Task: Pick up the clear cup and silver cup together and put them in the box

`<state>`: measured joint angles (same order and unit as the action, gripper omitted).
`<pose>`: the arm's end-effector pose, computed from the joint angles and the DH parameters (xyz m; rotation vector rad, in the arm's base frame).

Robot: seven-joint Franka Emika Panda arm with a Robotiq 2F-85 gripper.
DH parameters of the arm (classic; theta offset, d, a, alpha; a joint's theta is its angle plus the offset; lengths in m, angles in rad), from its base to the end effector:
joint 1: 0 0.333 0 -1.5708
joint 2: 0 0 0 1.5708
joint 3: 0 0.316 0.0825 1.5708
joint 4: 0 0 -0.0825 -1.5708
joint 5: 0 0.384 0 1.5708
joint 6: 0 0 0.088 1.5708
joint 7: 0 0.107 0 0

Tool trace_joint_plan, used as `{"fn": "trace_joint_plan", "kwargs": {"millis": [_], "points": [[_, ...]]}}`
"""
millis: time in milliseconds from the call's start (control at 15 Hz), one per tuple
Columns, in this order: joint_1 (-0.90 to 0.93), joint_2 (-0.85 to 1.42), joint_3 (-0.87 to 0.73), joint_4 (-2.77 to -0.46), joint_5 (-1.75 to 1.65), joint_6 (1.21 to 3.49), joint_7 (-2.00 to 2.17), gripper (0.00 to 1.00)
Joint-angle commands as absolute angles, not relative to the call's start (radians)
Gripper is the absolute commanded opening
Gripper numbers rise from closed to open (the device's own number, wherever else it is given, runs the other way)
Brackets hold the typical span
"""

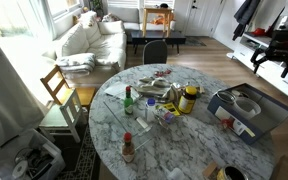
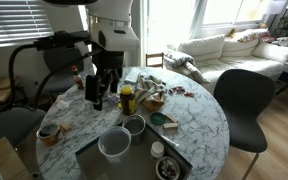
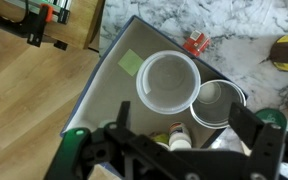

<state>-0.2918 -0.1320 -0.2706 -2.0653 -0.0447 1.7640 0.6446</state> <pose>0.4171 -0.2721 0.4753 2.5800 -1.7449 -0.2705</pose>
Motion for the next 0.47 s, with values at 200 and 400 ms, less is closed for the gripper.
{"fn": "trace_joint_plan", "kwargs": {"millis": [200, 400], "points": [[-0.297, -0.125, -0.266, -2.062, -0.044, 1.761, 0.643, 1.00], [-0.297, -0.125, -0.266, -2.062, -0.044, 1.761, 0.643, 1.00]]}}
